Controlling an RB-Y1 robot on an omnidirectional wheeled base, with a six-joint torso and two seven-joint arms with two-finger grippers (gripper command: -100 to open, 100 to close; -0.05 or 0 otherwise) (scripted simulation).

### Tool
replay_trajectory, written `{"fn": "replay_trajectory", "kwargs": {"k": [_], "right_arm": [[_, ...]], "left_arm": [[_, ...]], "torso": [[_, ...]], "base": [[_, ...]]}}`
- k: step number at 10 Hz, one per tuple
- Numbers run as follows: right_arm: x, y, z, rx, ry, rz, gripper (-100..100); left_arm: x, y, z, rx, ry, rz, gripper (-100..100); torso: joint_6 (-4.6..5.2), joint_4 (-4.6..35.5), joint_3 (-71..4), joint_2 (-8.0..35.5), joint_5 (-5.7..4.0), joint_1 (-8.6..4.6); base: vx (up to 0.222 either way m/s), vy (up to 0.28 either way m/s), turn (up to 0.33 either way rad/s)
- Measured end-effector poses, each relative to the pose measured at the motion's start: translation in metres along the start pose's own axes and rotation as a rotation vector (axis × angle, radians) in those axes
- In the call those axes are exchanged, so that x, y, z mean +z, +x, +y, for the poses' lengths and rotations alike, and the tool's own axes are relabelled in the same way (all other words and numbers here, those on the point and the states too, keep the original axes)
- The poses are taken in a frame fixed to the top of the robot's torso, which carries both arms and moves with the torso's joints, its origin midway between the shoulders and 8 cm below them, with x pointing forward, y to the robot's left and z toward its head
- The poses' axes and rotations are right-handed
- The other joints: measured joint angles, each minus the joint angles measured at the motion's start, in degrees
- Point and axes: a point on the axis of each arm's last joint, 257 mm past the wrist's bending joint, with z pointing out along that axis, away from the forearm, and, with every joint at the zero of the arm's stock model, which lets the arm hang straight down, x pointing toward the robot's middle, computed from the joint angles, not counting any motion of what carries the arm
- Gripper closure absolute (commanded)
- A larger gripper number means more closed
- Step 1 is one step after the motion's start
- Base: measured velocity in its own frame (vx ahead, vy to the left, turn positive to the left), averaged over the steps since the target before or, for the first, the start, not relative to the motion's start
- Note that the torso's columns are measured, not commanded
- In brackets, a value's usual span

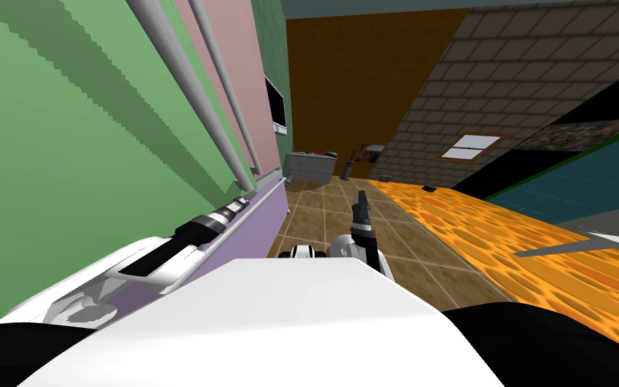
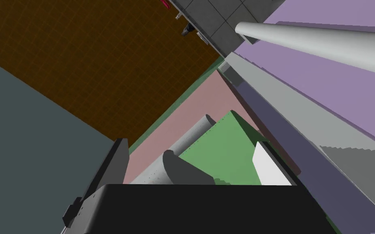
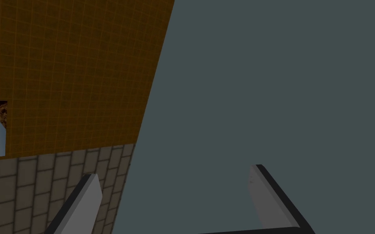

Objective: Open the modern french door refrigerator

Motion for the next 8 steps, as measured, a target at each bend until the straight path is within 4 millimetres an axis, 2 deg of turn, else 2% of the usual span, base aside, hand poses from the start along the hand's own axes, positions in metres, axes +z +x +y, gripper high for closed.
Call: {"fn": "replay_trajectory", "kwargs": {"k": [4, 5, 7, 8], "right_arm": [[0.0, 0.0, 0.0, 0.0, 0.0, 0.0, 0], [0.0, 0.0, 0.0, 0.0, 0.0, 0.0, 0], [0.0, 0.0, 0.0, 0.0, 0.0, 0.0, 0], [0.0, 0.0, 0.0, 0.0, 0.0, 0.0, 0]], "left_arm": [[0.008, -0.034, 0.019, 0.05, -0.04, -0.082, -100], [0.007, -0.041, 0.016, 0.07, -0.039, -0.096, -100], [0.007, -0.043, 0.012, 0.073, -0.038, -0.097, -100], [0.007, -0.044, 0.012, 0.073, -0.039, -0.097, 100]], "torso": [[0.02, 0.0, -0.2, -0.3, 0.01, 0.18], [0.01, 0.0, -0.1, -0.1, 0.04, 0.16], [0.01, 0.0, 0.0, 0.0, 0.0, -0.02], [0.01, 0.0, 0.0, 0.1, 0.0, -0.01]], "base": [[0.1, -0.025, 0.079], [0.05, 0.001, 0.015], [0.078, -0.008, 0.0], [0.01, -0.001, -0.001]]}}
